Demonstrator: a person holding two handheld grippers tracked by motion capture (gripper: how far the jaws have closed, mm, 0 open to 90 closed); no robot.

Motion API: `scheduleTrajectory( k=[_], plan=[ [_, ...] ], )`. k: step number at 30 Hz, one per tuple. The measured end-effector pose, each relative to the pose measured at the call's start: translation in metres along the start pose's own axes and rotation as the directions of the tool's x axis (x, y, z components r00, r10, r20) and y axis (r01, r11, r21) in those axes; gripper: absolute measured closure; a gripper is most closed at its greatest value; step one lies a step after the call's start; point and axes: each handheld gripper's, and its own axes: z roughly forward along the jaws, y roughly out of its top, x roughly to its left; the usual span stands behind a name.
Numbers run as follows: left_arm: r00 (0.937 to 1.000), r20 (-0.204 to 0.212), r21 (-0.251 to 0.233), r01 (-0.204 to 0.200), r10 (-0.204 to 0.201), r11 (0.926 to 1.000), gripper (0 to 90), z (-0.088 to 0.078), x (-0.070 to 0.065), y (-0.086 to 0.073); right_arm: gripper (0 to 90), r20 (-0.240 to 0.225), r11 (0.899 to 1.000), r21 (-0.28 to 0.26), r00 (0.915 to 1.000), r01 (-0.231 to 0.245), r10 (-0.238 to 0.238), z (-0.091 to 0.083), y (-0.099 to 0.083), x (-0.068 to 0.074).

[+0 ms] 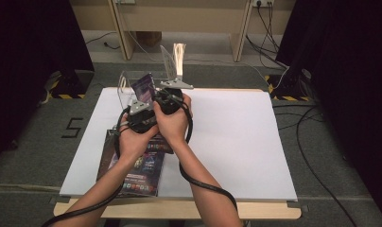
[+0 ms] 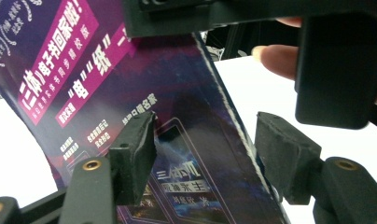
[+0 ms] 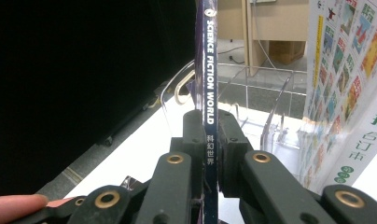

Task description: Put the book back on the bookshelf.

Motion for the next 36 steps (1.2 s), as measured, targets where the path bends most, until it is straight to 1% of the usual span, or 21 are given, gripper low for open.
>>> scheduleTrajectory(
  k=[3, 7, 10, 13, 15, 18, 24, 28, 30, 31, 32, 33, 35, 36],
  plan=[
    [0.9999, -0.005, -0.007, 0.009, -0.009, 0.9999, 37.2, 0.002, 0.0, -0.001, 84.4, 0.008, 1.0, 0.001, 1.0, -0.004, 0.004, 0.0, -0.001, 0.0],
    [0.9998, -0.021, -0.019, 0.002, -0.002, 0.9998, 37.4, 0.004, -0.001, -0.003, 84.3, 0.016, 1.0, 0.004, 0.9996, -0.024, 0.024, -0.001, -0.002, 0.001],
    [0.9999, -0.015, -0.022, 0.002, -0.002, 0.9998, 38.8, 0.003, 0.0, -0.005, 84.4, 0.02, 0.999, 0.006, 0.9992, -0.034, 0.034, -0.002, -0.002, 0.001],
    [1.0, -0.004, -0.023, 0.002, -0.003, 0.9997, 43.2, -0.002, 0.002, -0.006, 84.2, 0.009, 0.999, 0.009, 0.9994, -0.033, 0.033, -0.003, -0.003, 0.001],
    [1.0, -0.002, -0.023, 0.002, -0.002, 0.9997, 48.3, -0.006, 0.003, -0.008, 83.9, -0.005, 0.999, 0.018, 0.9992, -0.04, 0.04, -0.003, -0.002, 0.002],
    [0.9998, 0.009, -0.015, 0.016, -0.016, 0.9998, 52.8, -0.011, 0.005, -0.009, 83.2, -0.015, 0.999, 0.03, 0.9989, -0.043, 0.044, -0.003, -0.002, 0.004],
    [0.9982, 0.01, -0.017, 0.06, -0.06, 0.9981, 61.8, -0.019, 0.009, -0.014, 81.2, -0.014, 0.998, 0.05, 0.9994, -0.032, 0.032, -0.002, -0.002, 0.01],
    [0.9962, 0.007, -0.018, 0.087, -0.087, 0.9961, 66.3, -0.026, 0.012, -0.018, 79.1, -0.017, 0.998, 0.059, 0.9998, 0.001, 0.0, 0.001, -0.003, 0.016],
    [0.9961, 0.004, -0.028, 0.088, -0.088, 0.9957, 68.6, -0.029, 0.013, -0.021, 77.9, -0.026, 0.998, 0.062, 0.9997, 0.002, -0.001, 0.001, -0.004, 0.019],
    [0.996, 0.005, -0.027, 0.089, -0.089, 0.9957, 69.3, -0.03, 0.014, -0.021, 77.3, -0.029, 0.998, 0.061, 0.9995, 0.015, -0.013, 0.001, -0.005, 0.019],
    [0.9959, 0.004, -0.023, 0.091, -0.091, 0.9956, 70.2, -0.031, 0.016, -0.022, 76.6, -0.033, 0.998, 0.061, 0.9994, 0.012, -0.01, 0.002, -0.005, 0.021],
    [0.996, 0.002, -0.022, 0.09, -0.09, 0.9957, 72.7, -0.033, 0.016, -0.022, 75.0, -0.039, 0.998, 0.06, 0.9991, 0.02, -0.018, 0.003, -0.007, 0.022],
    [0.9957, -0.006, -0.024, 0.092, -0.092, 0.9954, 73.9, -0.035, 0.018, -0.024, 74.2, -0.038, 0.998, 0.058, 0.999, 0.027, -0.025, 0.003, -0.007, 0.023],
    [0.9951, -0.004, -0.021, 0.099, -0.099, 0.9949, 75.3, -0.036, 0.02, -0.025, 73.2, -0.045, 0.998, 0.058, 0.9985, 0.033, -0.03, 0.004, -0.008, 0.024]
  ],
)
